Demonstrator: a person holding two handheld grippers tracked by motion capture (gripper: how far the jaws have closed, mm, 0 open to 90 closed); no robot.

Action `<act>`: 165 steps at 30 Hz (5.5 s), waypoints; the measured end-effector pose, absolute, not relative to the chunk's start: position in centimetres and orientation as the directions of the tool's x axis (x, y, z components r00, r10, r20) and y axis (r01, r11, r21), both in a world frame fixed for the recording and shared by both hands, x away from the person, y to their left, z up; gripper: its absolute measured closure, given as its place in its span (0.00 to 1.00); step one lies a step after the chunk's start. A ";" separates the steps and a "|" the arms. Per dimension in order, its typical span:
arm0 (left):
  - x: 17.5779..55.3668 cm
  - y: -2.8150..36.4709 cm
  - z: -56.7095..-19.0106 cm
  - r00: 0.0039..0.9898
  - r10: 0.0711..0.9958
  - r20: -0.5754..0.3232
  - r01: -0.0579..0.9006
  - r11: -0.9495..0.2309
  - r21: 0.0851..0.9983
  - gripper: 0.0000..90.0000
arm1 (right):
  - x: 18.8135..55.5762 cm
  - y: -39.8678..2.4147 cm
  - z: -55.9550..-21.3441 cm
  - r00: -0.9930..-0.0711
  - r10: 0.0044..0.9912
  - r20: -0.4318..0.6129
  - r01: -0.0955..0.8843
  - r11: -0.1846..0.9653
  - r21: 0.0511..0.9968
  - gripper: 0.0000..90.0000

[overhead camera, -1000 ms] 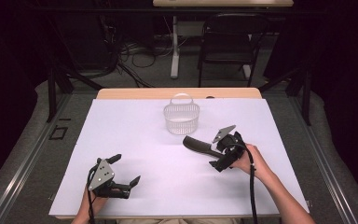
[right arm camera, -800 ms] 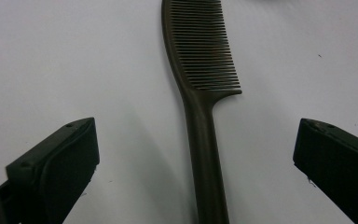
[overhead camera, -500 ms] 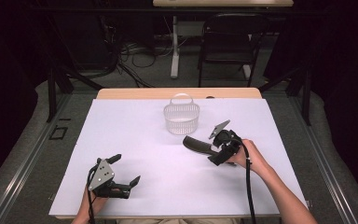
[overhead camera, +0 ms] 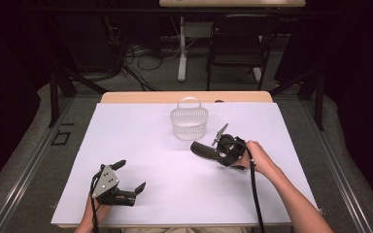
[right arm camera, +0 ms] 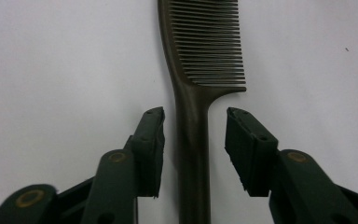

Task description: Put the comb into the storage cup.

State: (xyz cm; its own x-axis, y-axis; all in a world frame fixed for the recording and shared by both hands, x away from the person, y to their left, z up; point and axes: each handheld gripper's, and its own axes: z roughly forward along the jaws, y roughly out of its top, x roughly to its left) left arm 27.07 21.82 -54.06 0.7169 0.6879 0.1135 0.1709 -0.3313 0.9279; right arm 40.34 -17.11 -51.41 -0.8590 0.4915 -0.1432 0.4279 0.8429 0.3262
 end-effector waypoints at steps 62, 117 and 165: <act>27.0 21.8 -54.1 0.725 0.679 0.118 0.172 -0.344 0.923 0.00 | 38.2 -19.6 -49.7 -0.827 0.557 -0.074 0.459 0.745 0.484 0.80; 27.1 21.7 -54.2 0.725 0.679 0.118 0.176 -0.349 0.920 0.00 | 37.2 -21.7 -47.9 -0.763 0.643 -0.063 0.422 0.570 0.705 0.80; 27.1 21.7 -54.2 0.729 0.675 0.116 0.179 -0.351 0.919 0.00 | 37.6 -21.1 -47.3 -0.722 0.686 -0.097 0.342 0.475 0.811 0.80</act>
